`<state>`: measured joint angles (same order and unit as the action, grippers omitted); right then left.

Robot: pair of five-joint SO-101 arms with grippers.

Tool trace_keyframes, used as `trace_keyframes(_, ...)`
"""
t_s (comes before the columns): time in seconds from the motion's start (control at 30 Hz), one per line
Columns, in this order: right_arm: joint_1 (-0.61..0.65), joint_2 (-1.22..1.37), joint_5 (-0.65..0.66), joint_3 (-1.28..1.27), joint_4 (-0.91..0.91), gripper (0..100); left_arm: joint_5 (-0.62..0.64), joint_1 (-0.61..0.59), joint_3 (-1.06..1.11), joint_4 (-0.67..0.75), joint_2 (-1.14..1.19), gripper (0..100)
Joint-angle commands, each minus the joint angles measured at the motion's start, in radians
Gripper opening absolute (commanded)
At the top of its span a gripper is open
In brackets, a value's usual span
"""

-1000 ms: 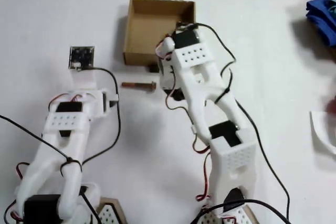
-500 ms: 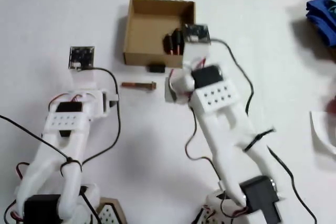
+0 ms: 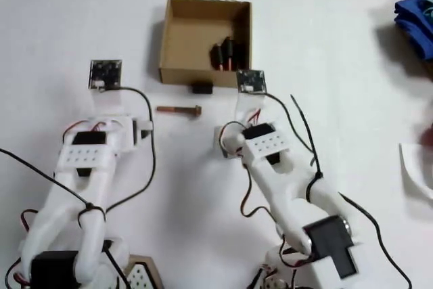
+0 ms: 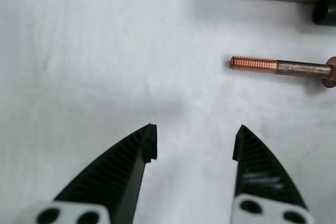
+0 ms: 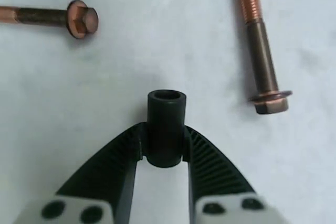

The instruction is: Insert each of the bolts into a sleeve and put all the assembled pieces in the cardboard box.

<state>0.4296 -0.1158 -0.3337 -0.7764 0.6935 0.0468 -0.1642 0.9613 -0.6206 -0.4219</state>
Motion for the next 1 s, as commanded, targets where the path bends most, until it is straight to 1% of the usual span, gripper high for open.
trace_keyframes(0.0, 0.008, 0.018, 0.008, 0.005, -0.013, 2.0, -0.008, -0.003, -0.004, 0.015, 0.0, 25)
trace_keyframes(0.17, 0.007, 0.027, 0.015, 0.003, -0.004, 2.0, -0.008, -0.005, -0.004, 0.015, 0.0, 25)
trace_keyframes(0.37, 0.03, 0.028, 0.18, -0.002, 0.001, 2.1, -0.008, -0.005, -0.004, 0.015, 0.0, 25)
trace_keyframes(0.43, 0.028, 0.028, 0.21, 0.0, 0.016, 2.1, -0.008, -0.005, -0.004, 0.015, 0.0, 25)
trace_keyframes(0.57, 0.03, 0.028, 0.216, 0.005, 0.012, 2.6, -0.008, -0.005, -0.004, 0.015, 0.0, 25)
trace_keyframes(0.63, 0.031, 0.028, 0.218, 0.005, 0.013, 6.9, -0.008, -0.006, -0.004, 0.015, 0.0, 25)
trace_keyframes(0.73, 0.03, 0.028, 0.216, 0.003, 0.018, 16.1, -0.008, -0.008, -0.004, 0.015, 0.0, 25)
trace_keyframes(0.77, 0.03, 0.028, 0.215, 0.003, 0.018, 17.0, -0.008, -0.008, -0.004, 0.015, 0.0, 25)
trace_keyframes(0.97, 0.03, 0.028, 0.216, 0.031, 0.016, 11.9, -0.008, -0.008, -0.004, 0.015, 0.0, 25)
